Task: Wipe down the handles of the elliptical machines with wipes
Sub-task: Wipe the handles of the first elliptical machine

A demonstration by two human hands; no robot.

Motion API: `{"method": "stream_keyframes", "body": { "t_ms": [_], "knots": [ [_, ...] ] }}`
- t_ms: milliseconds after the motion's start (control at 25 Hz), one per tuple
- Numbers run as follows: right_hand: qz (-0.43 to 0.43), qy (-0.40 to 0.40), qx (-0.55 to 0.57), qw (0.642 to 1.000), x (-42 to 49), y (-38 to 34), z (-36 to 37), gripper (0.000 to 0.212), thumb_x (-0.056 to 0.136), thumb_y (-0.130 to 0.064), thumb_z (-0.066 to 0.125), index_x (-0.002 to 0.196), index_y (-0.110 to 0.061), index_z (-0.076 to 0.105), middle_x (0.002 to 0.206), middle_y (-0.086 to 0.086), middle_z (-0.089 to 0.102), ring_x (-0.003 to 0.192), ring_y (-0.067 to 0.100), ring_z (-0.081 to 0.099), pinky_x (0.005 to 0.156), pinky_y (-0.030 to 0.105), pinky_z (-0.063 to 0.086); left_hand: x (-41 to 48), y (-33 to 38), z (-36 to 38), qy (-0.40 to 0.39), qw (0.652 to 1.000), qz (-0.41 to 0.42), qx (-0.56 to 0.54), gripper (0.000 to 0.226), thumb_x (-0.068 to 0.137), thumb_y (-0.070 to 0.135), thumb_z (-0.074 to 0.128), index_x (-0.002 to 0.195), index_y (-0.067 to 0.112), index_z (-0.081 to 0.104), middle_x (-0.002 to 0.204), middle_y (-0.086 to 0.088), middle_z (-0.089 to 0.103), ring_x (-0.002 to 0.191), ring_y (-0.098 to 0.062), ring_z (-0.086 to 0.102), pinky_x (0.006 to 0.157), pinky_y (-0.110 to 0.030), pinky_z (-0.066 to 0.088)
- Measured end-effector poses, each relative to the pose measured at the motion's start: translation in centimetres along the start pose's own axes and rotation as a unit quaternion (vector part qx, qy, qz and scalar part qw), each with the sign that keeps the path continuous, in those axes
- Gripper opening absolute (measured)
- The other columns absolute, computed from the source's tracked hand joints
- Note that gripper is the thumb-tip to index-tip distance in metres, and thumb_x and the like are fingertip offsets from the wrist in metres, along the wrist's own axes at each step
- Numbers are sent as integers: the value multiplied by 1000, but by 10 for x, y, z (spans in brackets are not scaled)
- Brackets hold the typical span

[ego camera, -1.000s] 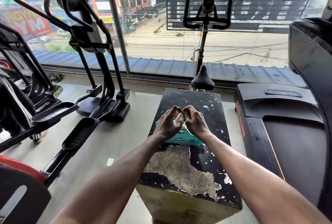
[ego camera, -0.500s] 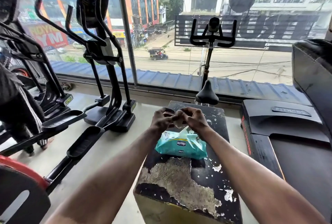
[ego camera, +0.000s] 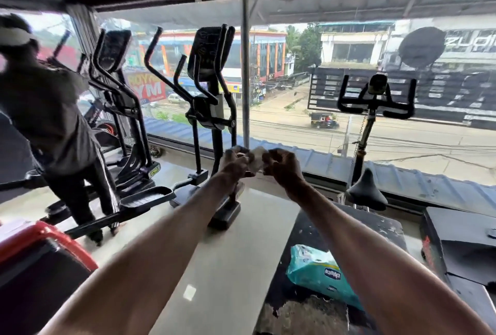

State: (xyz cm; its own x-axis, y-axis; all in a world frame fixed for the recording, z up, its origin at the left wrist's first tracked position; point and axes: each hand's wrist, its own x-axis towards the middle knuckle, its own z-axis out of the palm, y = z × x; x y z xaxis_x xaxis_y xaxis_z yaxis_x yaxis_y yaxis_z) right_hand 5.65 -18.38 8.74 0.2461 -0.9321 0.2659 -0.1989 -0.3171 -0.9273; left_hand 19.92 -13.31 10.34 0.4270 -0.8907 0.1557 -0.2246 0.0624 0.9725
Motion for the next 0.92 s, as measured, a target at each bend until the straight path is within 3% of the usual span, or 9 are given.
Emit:
{"method": "stream_keyframes", "body": {
  "t_ms": [80, 160, 280, 360, 480, 560, 680, 840, 920],
  "knots": [
    [-21, 13, -32, 999, 32, -20, 41, 31, 88, -44, 72, 78, -15, 73, 74, 11, 75, 68, 26, 73, 71, 55, 62, 35, 3, -39, 29, 999, 8, -18, 6, 90, 13, 70, 86, 16, 66, 81, -6, 67, 71, -20, 62, 63, -24, 50],
    [-36, 29, -53, 998, 64, -39, 85, 44, 82, -53, 75, 76, -10, 73, 74, 16, 74, 76, 34, 75, 71, 53, 61, 74, 5, -80, 34, 998, 0, -47, 5, 92, 13, 69, 91, 14, 64, 84, -5, 67, 79, -23, 64, 73, -32, 51],
    [-31, 31, -8, 999, 107, -67, 142, 24, 87, -29, 83, 77, -10, 72, 76, 15, 75, 79, 35, 76, 73, 51, 63, 131, 6, -136, 27, 999, 5, -45, 25, 88, 19, 72, 110, 8, 67, 96, -9, 73, 88, -27, 69, 79, -40, 60],
    [-35, 30, 23, 999, 134, -82, 176, 15, 87, -23, 83, 90, -18, 68, 90, 14, 77, 85, 36, 76, 74, 49, 64, 163, 8, -171, 16, 998, 0, -53, 6, 95, 15, 69, 100, 14, 67, 90, -6, 72, 78, -21, 68, 65, -35, 61],
    [-43, 51, -4, 998, 171, -99, 221, 14, 89, -26, 79, 93, -24, 66, 98, 14, 77, 88, 32, 75, 75, 44, 62, 213, 5, -210, -5, 997, 1, -82, 10, 99, 12, 65, 90, 17, 65, 83, -3, 68, 80, -21, 65, 62, -31, 55],
    [-48, 61, -7, 997, 196, -102, 238, 13, 90, -27, 78, 92, -25, 65, 96, 15, 76, 88, 34, 74, 78, 47, 62, 235, 5, -225, -36, 993, -17, -111, 6, 97, 14, 68, 100, 17, 64, 90, -5, 69, 85, -24, 67, 62, -33, 56],
    [-50, 78, -8, 996, 239, -99, 256, 19, 91, -25, 77, 90, -31, 58, 102, 16, 75, 92, 36, 73, 77, 51, 62, 274, 2, -233, -99, 985, -32, -135, 44, 89, 4, 75, 125, 19, 54, 96, -7, 69, 70, -17, 71, 54, -30, 57],
    [-65, 48, 40, 996, 303, -80, 262, 25, 94, -13, 73, 106, -28, 56, 102, 19, 73, 77, 28, 69, 63, 44, 63, 349, -5, -221, -54, 988, -27, -141, 49, 86, -7, 73, 122, 21, 53, 117, -15, 65, 86, -26, 69, 58, -35, 60],
    [-63, 35, 57, 996, 332, -73, 262, 28, 93, -9, 72, 101, -35, 64, 99, 17, 76, 77, 27, 72, 69, 51, 65, 378, -2, -216, -44, 988, -11, -150, 48, 88, -10, 69, 122, 20, 53, 107, -11, 63, 80, -23, 67, 52, -32, 60]
  ]
}}
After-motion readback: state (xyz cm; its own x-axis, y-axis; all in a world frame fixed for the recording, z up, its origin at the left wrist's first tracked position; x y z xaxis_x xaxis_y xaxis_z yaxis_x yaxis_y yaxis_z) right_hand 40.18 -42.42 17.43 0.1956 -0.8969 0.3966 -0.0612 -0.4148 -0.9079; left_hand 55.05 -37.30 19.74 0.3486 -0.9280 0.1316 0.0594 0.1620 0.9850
